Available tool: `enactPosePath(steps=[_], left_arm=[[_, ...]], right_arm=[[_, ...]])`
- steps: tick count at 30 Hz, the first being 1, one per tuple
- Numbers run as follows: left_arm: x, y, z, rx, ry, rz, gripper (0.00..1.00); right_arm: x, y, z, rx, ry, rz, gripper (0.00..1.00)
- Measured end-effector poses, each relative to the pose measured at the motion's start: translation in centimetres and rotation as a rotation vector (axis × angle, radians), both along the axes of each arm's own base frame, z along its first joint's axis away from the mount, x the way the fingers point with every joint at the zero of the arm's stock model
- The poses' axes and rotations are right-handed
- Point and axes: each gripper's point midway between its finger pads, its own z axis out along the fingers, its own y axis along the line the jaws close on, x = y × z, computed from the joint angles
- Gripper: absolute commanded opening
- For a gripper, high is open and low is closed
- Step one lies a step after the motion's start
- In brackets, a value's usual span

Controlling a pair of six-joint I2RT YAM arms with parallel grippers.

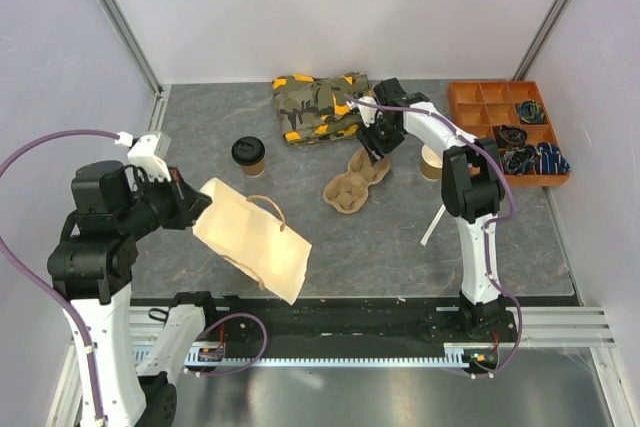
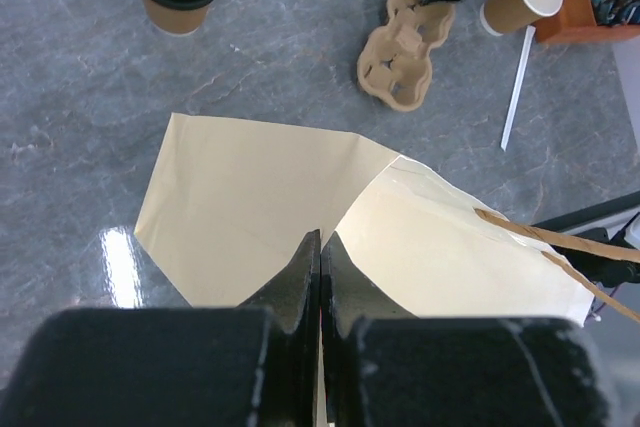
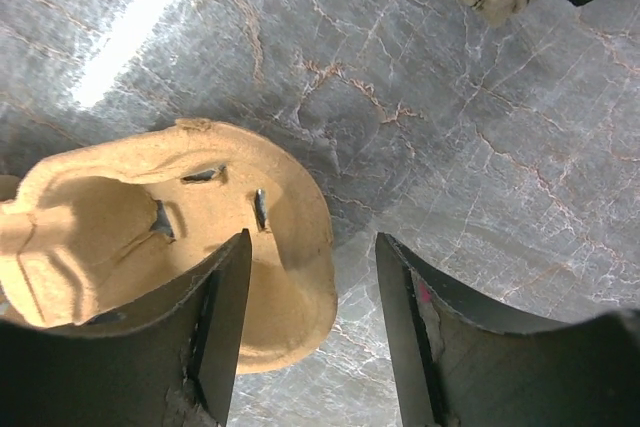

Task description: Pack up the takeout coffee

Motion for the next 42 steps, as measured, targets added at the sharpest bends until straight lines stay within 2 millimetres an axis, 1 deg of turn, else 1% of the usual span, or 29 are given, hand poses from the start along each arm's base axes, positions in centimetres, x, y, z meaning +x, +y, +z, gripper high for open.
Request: enactPosePath(steps=[7, 10, 11, 13, 14, 15, 16, 19, 21, 22, 23, 24, 25, 26, 28, 29, 31, 34, 37, 42], left_arm=[[0.4, 0.8, -1.4, 0.020, 0.067, 0.042, 0.02], [0.9, 1.4, -1.8, 0.033, 0.090, 0.087, 0.02], [1.0, 1.7, -1.9, 0.037, 0.095, 0.107, 0.02], [1.2, 2.2, -2.0, 0.041, 0.099, 0.144, 0.02], [1.2, 2.5, -2.0, 0.045, 0.099, 0.165, 0.02], [1.2, 2.7, -2.0, 0.044, 0.099, 0.180, 0.02], [1.2, 3.0, -1.9, 0.047, 0.096, 0.203, 0.02], [1.3, 3.5, -1.8, 0.045, 0.093, 0.240, 0.02], [1.3, 3.6, -1.8, 0.040, 0.092, 0.251, 0.02], [1.4, 3.5, -1.8, 0.036, 0.087, 0.253, 0.02], [1.4, 3.5, -1.8, 0.033, 0.084, 0.254, 0.02], [1.4, 3.5, -1.9, 0.030, 0.086, 0.256, 0.02], [1.4, 3.5, -2.1, 0.027, 0.090, 0.257, 0.02], [1.5, 3.4, -2.3, 0.025, 0.093, 0.258, 0.02], [1.7, 3.4, -2.4, 0.017, 0.096, 0.257, 0.02], [1.7, 3.3, -2.5, 0.014, 0.097, 0.257, 0.02], [1.9, 3.3, -2.7, 0.006, 0.101, 0.261, 0.02], [2.0, 3.2, -3.1, -0.007, 0.106, 0.266, 0.02], [2.0, 3.0, -3.5, -0.021, 0.118, 0.270, 0.02], [1.9, 2.8, -4.0, -0.043, 0.137, 0.273, 0.02]], right_arm=[[-0.5, 0.0, 0.5, 0.025, 0.030, -0.008, 0.57], [-0.4, -0.3, 1.0, 0.036, 0.038, -0.025, 0.50], [-0.2, -0.4, 1.2, 0.042, 0.038, -0.031, 0.41], [0.2, -0.6, 1.6, 0.053, 0.035, -0.043, 0.33], [0.3, -0.6, 1.8, 0.065, 0.041, -0.054, 0.25], [0.3, -0.6, 1.9, 0.071, 0.043, -0.057, 0.19], [0.3, -0.6, 1.9, 0.081, 0.050, -0.064, 0.10], [-0.3, -0.6, 1.8, 0.098, 0.079, -0.085, 0.09], [-0.7, -0.5, 1.8, 0.111, 0.093, -0.094, 0.03], [-0.9, -0.4, 1.8, 0.117, 0.095, -0.097, 0.01], [-1.2, -0.4, 1.8, 0.120, 0.102, -0.101, 0.01], [-1.4, -0.4, 1.8, 0.121, 0.107, -0.106, 0.05], [-1.6, -0.4, 1.8, 0.123, 0.113, -0.114, 0.11], [-1.7, -0.4, 1.8, 0.125, 0.117, -0.122, 0.30], [-1.9, -0.4, 1.8, 0.128, 0.125, -0.140, 0.39], [-1.9, -0.4, 1.7, 0.128, 0.128, -0.144, 0.46], [-2.1, -0.4, 1.6, 0.128, 0.137, -0.155, 0.48], [-2.1, -0.4, 1.5, 0.131, 0.141, -0.163, 0.49], [-2.2, -0.3, 1.6, 0.139, 0.145, -0.161, 0.46], [-2.6, 0.6, 1.7, 0.195, 0.178, -0.157, 0.42]])
